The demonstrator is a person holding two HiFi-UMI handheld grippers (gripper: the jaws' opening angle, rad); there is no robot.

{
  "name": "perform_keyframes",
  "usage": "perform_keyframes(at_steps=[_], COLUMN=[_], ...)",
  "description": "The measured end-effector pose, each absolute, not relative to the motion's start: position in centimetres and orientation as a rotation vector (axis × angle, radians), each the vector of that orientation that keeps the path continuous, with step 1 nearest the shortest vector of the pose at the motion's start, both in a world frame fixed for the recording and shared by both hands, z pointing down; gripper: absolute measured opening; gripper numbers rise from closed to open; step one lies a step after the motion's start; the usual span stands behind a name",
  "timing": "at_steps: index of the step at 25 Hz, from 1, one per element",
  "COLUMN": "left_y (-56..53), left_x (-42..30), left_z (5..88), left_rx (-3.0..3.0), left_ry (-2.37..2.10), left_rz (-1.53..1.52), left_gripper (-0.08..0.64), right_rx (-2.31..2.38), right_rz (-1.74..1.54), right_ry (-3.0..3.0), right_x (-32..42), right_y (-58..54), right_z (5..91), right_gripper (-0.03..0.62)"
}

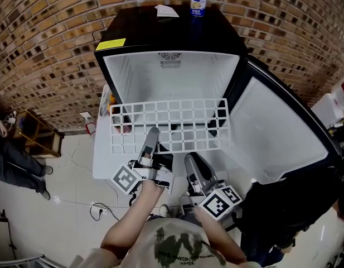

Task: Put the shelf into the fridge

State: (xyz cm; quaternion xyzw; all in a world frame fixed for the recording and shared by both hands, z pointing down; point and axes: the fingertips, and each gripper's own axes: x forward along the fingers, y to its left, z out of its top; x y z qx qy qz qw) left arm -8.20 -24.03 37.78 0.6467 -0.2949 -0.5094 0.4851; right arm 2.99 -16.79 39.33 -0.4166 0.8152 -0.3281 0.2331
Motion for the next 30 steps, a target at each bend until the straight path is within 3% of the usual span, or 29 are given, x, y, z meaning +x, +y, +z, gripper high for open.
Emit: perform_keyframes(at_steps=[14,20,30], left_y=[-23.6,-23.3,-25.5], left_x=[-9.2,-8.8,-8.6], left_z=[38.5,39.3,40.5], left_rx=[1.579,1.578,1.579], left_ry=[-0.698,-0.686,-0.736], left_rz=[-1.239,-1.211,-1.139], left_gripper=[0.028,0.028,0.028], right_rx=[-1.035,-1.124,-1.133], right_rz=[-1.026,-0.995,-1.101], right_ry=[2.023,1.922,1.861], right_x=[2.6,4.6,5.2], right_y=[-18.2,-19.6,-21.7], right_z=[39.0,39.4,41.4], right_gripper=[0.115,0.049,0.044])
